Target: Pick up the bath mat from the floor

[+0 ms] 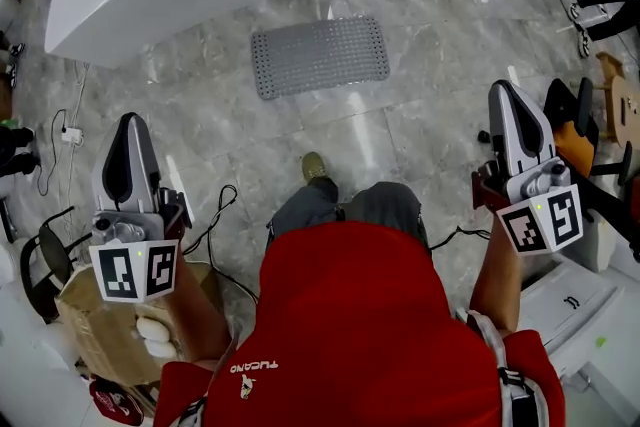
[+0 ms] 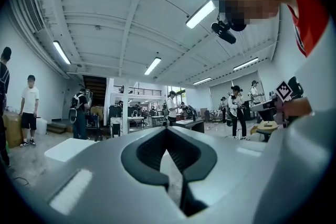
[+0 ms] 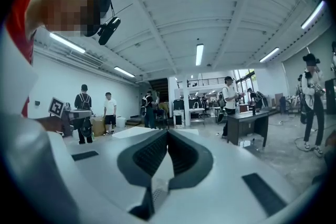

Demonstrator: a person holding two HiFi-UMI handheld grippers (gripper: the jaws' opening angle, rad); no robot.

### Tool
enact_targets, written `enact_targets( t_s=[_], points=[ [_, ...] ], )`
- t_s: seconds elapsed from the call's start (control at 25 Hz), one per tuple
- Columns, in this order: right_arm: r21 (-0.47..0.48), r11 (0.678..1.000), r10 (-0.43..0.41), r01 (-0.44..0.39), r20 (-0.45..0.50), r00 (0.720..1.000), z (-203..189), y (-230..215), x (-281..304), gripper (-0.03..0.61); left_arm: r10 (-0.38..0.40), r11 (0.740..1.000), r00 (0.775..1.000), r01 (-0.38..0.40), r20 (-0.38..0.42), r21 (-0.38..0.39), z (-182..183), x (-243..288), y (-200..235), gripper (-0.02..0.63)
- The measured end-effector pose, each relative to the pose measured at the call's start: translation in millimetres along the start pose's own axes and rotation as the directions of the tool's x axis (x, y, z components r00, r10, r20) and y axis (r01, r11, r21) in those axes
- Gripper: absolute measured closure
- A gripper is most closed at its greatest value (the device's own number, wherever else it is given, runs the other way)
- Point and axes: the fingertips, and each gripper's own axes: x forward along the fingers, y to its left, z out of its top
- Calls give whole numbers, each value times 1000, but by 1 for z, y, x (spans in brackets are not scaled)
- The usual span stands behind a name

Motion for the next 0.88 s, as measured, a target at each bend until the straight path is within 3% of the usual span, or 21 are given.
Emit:
enact_targets(
  t_s=[0.52,0.88],
  points=[
    [-30,999,-21,20,-31,999,4,-20,63,577,7,999,1000,-9,-30,-47,-22,60,40,609],
    [-53,999,2,-4,-32,999,-1,-75,120,577,72,997,996,-74,-57,-28,-22,117,44,609]
  ],
)
